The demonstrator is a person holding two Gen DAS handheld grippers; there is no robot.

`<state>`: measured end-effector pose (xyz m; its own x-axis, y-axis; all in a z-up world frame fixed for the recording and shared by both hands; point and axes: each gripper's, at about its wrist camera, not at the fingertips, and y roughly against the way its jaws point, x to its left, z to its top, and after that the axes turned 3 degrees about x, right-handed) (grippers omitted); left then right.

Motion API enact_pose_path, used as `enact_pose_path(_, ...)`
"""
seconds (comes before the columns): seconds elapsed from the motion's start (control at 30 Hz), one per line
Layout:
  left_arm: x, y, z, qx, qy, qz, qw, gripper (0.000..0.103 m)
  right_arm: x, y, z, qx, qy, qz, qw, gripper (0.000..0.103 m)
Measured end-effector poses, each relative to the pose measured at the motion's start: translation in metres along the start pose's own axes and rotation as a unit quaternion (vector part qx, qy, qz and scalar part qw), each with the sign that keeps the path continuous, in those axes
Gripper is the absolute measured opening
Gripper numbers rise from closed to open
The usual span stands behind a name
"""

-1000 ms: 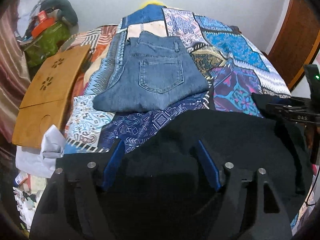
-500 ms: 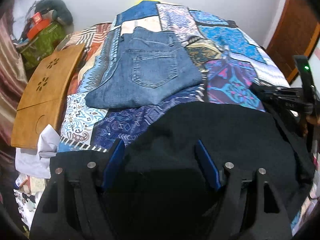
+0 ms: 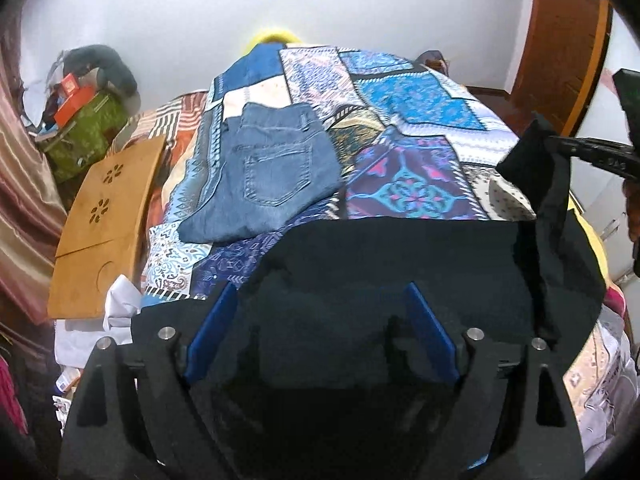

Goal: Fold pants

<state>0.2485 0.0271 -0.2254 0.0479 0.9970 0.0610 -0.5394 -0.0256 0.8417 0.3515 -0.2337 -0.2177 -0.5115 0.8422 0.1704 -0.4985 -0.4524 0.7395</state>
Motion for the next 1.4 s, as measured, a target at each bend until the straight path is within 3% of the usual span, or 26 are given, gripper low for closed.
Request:
enact_pose_path(0.2,-0.033,0.008,-0.007,0.011,-0.019,-0.013,0.9997,0.091,-0.014,0.053,-0.032,-0.019,-0.012,-0.014,1.0,0.004)
enact_pose_path(0.3,-0.052,0.009,-0.016,0.02,-0.032,-0.019,0.9991,0.091,-0.023,0.075,-0.065,-0.021,-0.02,-0.032,0.999,0.004)
enact_pose_path(0.63,-0.083,0.001,-0.053,0.052,-0.059,-0.011,0.9969,0.091,-0.057,0.07,-0.173,0.033,-0.095,-0.056,0.993,0.005)
enact_pose_path(0.77,-0.08,-0.009,-0.061,0.073,-0.047,-0.009,0.9962,0.091,-0.068,0.057,-0.208,0.049,-0.142,-0.06,0.987,0.013)
enact_pose_path(0.87,-0.077,-0.009,-0.059,0.072,-0.045,-0.004,0.9964,0.091,-0.075,0.054,-0.223,0.071,-0.162,-0.071,0.982,0.034)
enact_pose_path(0.97,-0.075,-0.007,-0.048,0.062,-0.042,-0.004,0.9972,0.091,-0.084,0.066,-0.225,0.073,-0.168,-0.086,0.979,0.039)
enact_pose_path(1.13,-0.079,-0.011,-0.025,0.053,-0.038,-0.009,0.9978,0.091,-0.099,0.088,-0.208,0.02,-0.171,-0.092,0.981,0.041)
enact_pose_path(1.4,-0.1,-0.034,-0.015,0.069,-0.049,-0.023,0.9961,0.091,-0.122,0.055,-0.171,0.006,-0.177,-0.093,0.98,0.041)
